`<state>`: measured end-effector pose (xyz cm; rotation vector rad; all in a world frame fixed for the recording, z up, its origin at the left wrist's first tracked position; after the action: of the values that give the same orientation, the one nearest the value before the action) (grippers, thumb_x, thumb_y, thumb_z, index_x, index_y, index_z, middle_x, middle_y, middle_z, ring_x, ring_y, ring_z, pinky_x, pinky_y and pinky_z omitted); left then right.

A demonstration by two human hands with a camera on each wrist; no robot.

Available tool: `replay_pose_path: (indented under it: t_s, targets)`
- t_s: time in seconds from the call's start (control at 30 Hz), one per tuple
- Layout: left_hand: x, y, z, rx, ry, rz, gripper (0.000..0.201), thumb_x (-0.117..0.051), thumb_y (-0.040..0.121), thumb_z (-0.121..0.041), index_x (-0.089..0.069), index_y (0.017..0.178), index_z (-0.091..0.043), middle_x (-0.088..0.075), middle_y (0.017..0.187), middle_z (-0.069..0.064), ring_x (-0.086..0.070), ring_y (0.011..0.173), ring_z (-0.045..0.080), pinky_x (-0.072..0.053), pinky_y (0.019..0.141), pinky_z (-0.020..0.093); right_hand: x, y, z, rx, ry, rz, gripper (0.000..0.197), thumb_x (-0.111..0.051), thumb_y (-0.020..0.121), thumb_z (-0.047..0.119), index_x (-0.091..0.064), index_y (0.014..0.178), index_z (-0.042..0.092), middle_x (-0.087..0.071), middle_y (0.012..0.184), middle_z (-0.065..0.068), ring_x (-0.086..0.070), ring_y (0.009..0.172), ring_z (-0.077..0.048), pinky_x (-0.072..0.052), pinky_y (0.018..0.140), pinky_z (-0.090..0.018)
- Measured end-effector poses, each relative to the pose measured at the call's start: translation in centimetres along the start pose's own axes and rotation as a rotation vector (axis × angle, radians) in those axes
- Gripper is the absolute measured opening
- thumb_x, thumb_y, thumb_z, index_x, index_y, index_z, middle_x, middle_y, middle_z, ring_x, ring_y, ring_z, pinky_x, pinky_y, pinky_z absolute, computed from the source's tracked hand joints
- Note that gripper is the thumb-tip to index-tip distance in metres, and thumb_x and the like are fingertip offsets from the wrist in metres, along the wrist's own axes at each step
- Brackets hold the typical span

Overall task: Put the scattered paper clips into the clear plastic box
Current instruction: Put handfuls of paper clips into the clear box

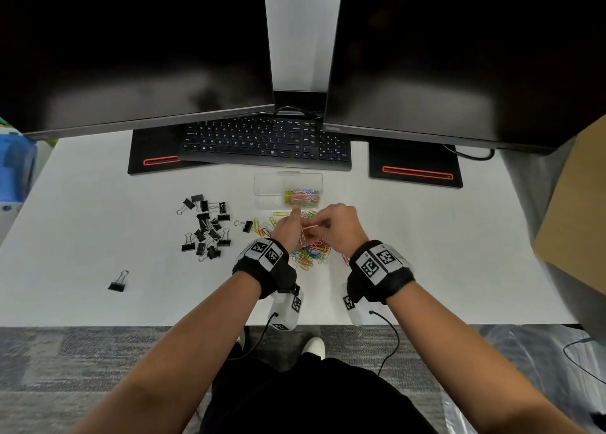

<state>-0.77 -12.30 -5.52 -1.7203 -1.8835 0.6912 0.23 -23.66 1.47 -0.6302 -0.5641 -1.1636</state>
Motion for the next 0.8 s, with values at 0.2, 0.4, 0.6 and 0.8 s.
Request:
replay_pose_path:
  t_s: [0.2,0.4,0.6,0.8]
  targets:
    - [1.6,0.0,0.0,0.025,-0.100,-0.040,0.031,-0.042,0.098,-0.014,-0.062,0.076,-0.002,-0.065,0.063,0.009,-0.060,0.056,0.020,-0.046,0.053,0.026,-0.6,0.0,-2.4,-0.130,-0.060,-0.008,0.020,-0.066,0.080,-0.001,-0.073,0.099,0.001,-0.072,0.098,-0.013,-0.067,0.090,-0.024,-0.048,0.085,-0.019]
    - [2.8,0.5,0.2,0.065,-0.184,-0.044,0.022,-0.045,0.096,-0.008,-0.059,0.080,-0.001,-0.063,0.074,0.013,-0.062,0.051,0.015,-0.049,0.052,0.022,-4.7,-1.9,-4.1,-0.100,-0.304,0.165,0.023,-0.070,0.078,0.015,-0.073,0.097,0.004,-0.057,0.099,-0.014,-0.056,0.090,-0.026,-0.032,0.071,-0.019]
    - [3.3,0.1,0.1,0.047,-0.160,-0.045,0.026,-0.044,0.096,-0.005,-0.056,0.074,-0.002,-0.059,0.075,0.016,-0.062,0.048,0.017,-0.049,0.042,0.018,-4.4,-1.2,-4.4,-0.108,-0.287,0.104,0.017,-0.066,0.080,0.006,-0.075,0.094,0.002,-0.067,0.098,-0.017,-0.061,0.094,-0.029,-0.043,0.081,-0.021]
    - [2.8,-0.5,-0.1,0.034,-0.060,-0.015,0.012,-0.042,0.098,-0.014,-0.052,0.098,-0.007,-0.060,0.081,0.006,-0.059,0.068,0.014,-0.053,0.062,0.022,-2.1,-0.8,-4.4,-0.160,-0.123,-0.030,0.019,-0.077,0.072,0.002,-0.075,0.091,0.001,-0.072,0.093,-0.016,-0.066,0.085,-0.025,-0.043,0.076,-0.018]
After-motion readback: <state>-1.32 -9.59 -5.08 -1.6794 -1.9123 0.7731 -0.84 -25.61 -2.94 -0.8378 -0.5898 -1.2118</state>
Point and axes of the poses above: each hand's wrist, its own y-axis towards the middle knuckle, its own x-axis out of the back of the hand, z = x × y, the point moved 5 cm from there along y, towards the middle knuckle
